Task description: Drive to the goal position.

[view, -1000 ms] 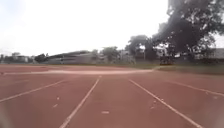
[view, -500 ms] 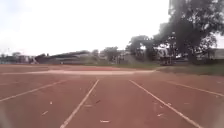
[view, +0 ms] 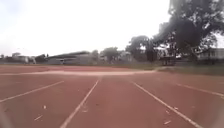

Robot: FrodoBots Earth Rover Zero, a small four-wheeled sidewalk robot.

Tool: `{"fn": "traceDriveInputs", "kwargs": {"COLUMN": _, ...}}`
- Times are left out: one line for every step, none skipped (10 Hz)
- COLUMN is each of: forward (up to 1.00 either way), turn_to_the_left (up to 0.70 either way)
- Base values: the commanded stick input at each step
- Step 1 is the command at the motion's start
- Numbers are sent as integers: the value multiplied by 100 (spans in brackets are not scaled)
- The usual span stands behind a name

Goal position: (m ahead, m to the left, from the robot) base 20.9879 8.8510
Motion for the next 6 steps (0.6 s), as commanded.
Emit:
{"fn": "traceDriveInputs", "kwargs": {"forward": 45, "turn_to_the_left": 0}}
{"fn": "traceDriveInputs", "kwargs": {"forward": 45, "turn_to_the_left": 0}}
{"fn": "traceDriveInputs", "kwargs": {"forward": 45, "turn_to_the_left": 0}}
{"fn": "traceDriveInputs", "kwargs": {"forward": 45, "turn_to_the_left": 0}}
{"fn": "traceDriveInputs", "kwargs": {"forward": 45, "turn_to_the_left": 0}}
{"fn": "traceDriveInputs", "kwargs": {"forward": 45, "turn_to_the_left": 0}}
